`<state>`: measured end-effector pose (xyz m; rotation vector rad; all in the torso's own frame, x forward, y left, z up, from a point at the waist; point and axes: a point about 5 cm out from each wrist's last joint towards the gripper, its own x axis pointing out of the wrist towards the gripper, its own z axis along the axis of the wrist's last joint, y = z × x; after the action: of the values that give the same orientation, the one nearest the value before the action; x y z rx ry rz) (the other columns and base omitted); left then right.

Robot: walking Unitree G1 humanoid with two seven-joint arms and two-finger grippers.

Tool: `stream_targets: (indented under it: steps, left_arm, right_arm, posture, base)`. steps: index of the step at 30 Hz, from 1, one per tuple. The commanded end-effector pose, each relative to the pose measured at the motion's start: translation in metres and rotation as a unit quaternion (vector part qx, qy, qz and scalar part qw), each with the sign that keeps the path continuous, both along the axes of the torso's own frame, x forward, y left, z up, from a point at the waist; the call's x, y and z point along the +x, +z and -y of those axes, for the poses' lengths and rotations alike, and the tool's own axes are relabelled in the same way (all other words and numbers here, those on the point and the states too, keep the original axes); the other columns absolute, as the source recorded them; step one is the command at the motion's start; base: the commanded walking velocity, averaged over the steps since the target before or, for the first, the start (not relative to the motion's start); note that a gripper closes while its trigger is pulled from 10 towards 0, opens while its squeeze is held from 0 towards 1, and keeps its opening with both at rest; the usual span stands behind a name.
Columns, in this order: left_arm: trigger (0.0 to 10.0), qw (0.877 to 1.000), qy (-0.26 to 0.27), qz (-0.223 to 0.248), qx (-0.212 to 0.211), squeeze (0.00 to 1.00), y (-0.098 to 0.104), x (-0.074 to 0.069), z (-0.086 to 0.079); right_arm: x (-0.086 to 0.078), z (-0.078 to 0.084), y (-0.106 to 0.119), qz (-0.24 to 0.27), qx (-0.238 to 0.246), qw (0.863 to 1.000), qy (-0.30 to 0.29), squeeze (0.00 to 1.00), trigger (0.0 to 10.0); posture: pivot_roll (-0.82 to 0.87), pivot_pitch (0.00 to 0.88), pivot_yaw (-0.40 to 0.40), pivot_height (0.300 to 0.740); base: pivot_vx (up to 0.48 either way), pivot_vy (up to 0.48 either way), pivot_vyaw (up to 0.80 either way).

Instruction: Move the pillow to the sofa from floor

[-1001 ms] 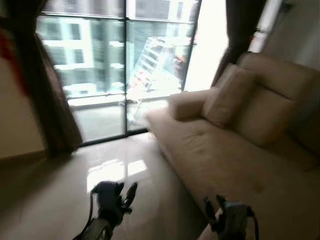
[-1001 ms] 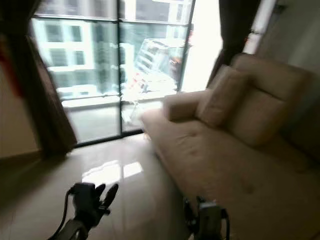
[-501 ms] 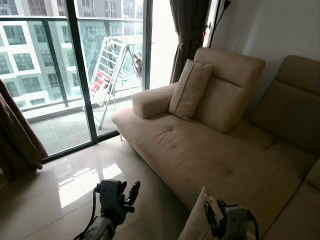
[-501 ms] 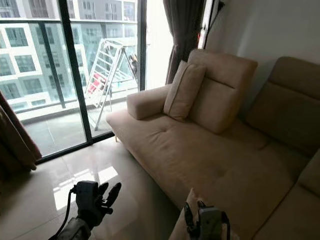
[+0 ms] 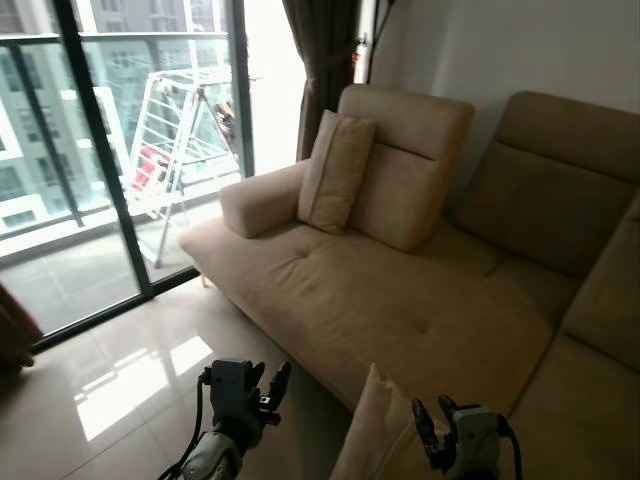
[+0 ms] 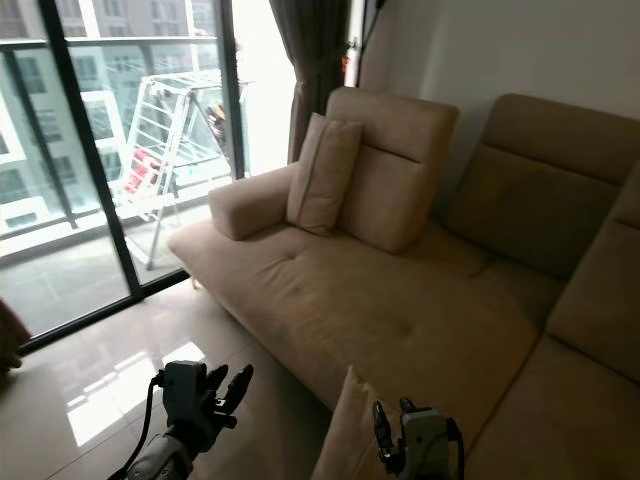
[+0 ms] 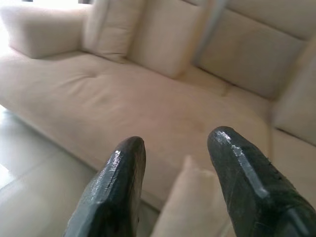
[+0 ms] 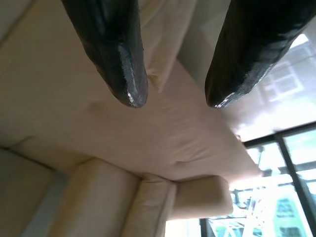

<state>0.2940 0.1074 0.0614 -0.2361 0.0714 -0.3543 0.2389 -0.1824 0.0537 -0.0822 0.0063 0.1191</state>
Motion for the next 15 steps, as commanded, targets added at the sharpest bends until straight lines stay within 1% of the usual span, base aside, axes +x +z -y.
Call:
stream_targets:
  steps: [1,13,15]
  left_arm:
    - [10.0,1.000,0.007,-0.007,-0.003,0.00,-0.0021,-0.0013,-0.0049]
    - [10.0,1.000,0.002,-0.006,-0.004,0.00,-0.0012,-0.0007,-0.0022]
    - [10.0,1.000,0.000,-0.004,-0.005,0.00,-0.0007,-0.0003,-0.0012]
  right_arm:
    - [-0.0025,-0.0014,-0.0043,-0.008,0.004,1.000,-0.003,0.00,10.0]
    - [-0.0026,-0.0006,-0.0047,-0.007,0.003,1.000,-0.005,0.00,10.0]
    - [-0.0020,-0.0003,-0.0048,-0.007,0.002,1.000,-0.005,0.00,10.0]
  posture:
    - [-0.01,0.000,-0.003,0.740]
    - [-0.01,0.000,-0.002,0.740]
    - [-0.01,0.000,-0.002,0.740]
  base:
    - [0.000,0.000,-0.80]
    - [0.000,0.000,-0.80]
    - [0.000,0.289,-0.80]
